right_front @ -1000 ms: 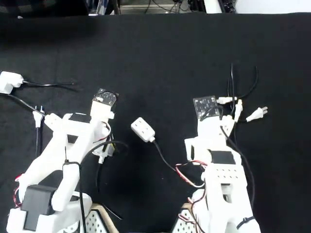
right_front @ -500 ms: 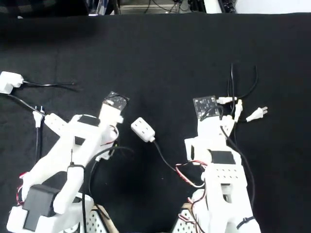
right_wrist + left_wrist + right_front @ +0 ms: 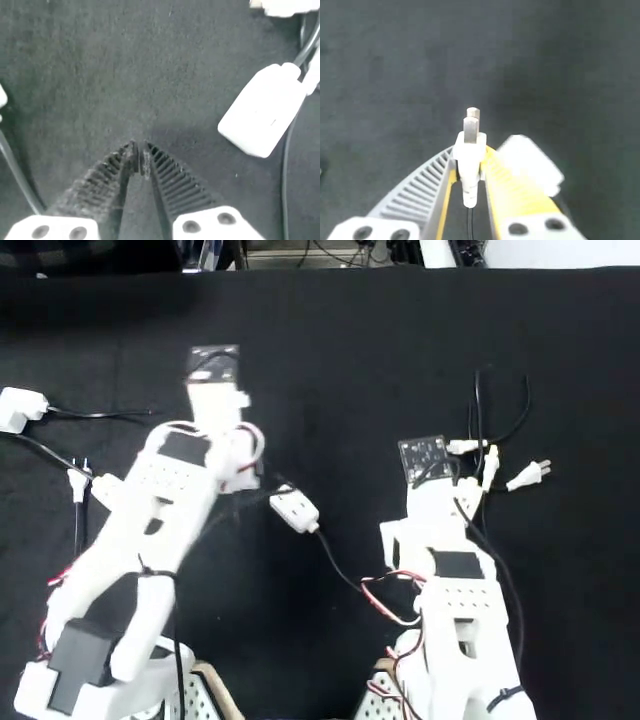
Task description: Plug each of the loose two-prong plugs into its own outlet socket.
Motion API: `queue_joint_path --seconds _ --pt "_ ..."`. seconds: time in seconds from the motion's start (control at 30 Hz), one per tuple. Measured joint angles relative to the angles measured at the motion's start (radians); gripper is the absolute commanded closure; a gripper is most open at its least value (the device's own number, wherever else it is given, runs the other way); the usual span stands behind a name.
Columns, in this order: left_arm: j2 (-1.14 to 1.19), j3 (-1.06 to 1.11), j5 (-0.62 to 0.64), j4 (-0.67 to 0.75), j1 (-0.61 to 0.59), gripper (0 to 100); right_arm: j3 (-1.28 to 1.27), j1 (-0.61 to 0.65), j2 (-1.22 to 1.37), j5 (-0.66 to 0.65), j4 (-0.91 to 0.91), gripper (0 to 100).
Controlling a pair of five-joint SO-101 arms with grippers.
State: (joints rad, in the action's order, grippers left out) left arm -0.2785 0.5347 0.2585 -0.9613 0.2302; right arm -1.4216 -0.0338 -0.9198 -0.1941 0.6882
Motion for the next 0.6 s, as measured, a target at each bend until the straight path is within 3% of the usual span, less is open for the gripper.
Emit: queue_joint_path --seconds 0.23,0.6 --pt "0.000 -0.158 -0.037 -0.180 0.115 97 -0.035 0.000 0.000 0.000 -0.104 98.7" --pt "0.002 -0.414 -0.041 -0.404 0.000 97 -0.104 0.006 0.000 0.000 -0.242 98.7"
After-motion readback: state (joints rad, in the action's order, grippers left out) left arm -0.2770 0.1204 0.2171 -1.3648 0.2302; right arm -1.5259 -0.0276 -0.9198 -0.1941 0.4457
